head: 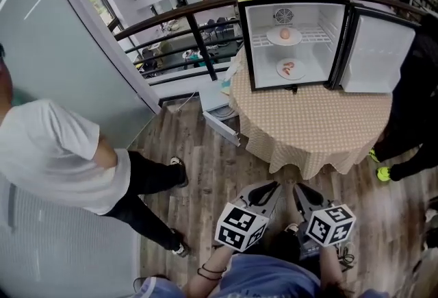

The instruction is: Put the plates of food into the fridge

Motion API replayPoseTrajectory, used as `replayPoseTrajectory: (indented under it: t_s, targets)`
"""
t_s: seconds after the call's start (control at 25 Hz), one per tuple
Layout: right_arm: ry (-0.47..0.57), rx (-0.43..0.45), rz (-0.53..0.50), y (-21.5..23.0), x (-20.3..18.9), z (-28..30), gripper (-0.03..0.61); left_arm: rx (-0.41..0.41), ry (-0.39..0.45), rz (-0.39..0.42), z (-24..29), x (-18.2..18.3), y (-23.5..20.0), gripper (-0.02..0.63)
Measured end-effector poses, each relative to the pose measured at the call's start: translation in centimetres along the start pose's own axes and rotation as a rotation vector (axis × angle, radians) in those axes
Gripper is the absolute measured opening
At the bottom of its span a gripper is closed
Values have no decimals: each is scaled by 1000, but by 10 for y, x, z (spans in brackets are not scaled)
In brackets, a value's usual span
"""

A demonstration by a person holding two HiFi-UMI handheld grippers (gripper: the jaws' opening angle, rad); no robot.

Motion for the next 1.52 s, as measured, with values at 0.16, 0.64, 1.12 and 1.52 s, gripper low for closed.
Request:
replayPoseTrajectory:
  t_s: [0.16, 0.64, 1.12, 1.52]
  targets:
    - [21, -12, -3, -32, -13, 3, 28, -19, 9, 10, -29, -11, -10, 37]
    - [46, -75, -7, -80, -57, -8, 28, -95, 24, 23, -76, -42, -13, 37]
    - [43, -115, -41, -94, -65, -26, 25, -122, 45, 15, -91, -46, -5, 37]
    - [42, -123, -35, -98, -68, -28, 25, -127, 34, 27, -94, -52, -1, 37]
Point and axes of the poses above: the fingertips, and each gripper's own axes: z forward along the fingers, y to its right, x out of its top, the point moved 6 cm from there along -z, backward along the fingers, and after that the axes turned 15 degrees about x, right-handed, at the moved point
